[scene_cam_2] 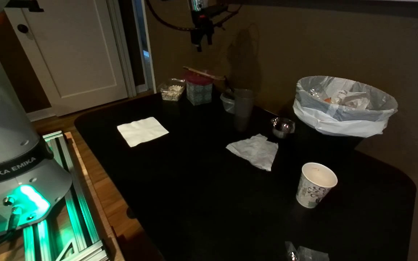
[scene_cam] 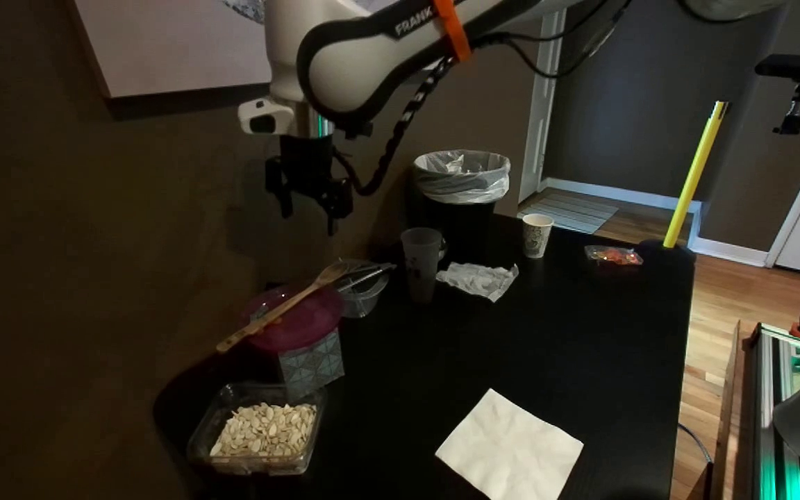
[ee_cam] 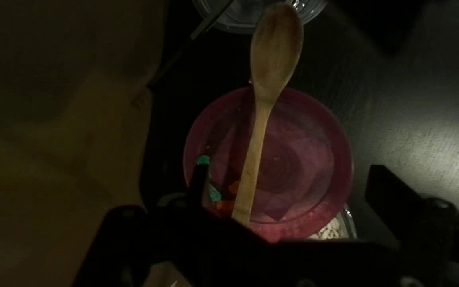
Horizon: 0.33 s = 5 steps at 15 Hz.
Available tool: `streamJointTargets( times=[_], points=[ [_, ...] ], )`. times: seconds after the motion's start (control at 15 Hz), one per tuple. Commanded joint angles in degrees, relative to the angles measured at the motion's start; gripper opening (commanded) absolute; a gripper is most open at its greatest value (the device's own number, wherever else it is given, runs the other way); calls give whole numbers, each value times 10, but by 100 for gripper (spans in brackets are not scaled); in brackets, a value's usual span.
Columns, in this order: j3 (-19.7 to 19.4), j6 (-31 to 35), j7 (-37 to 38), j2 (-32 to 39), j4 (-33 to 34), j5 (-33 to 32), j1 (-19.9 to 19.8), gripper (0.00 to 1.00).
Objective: Put the wooden spoon on the pink plate
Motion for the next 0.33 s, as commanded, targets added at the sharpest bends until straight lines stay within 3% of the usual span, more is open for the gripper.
streamJointTargets(
  times=[0.0, 0.13, 0.2, 0.27],
  points=[
    [26, 29, -109, -118, -135, 87, -68, 100],
    [36, 72, -187, -162, -186, 164, -107, 100],
    [2, 25, -130, -105, -99, 115, -52, 100],
    [4, 39, -158, -124, -121, 140, -67, 100]
  ],
)
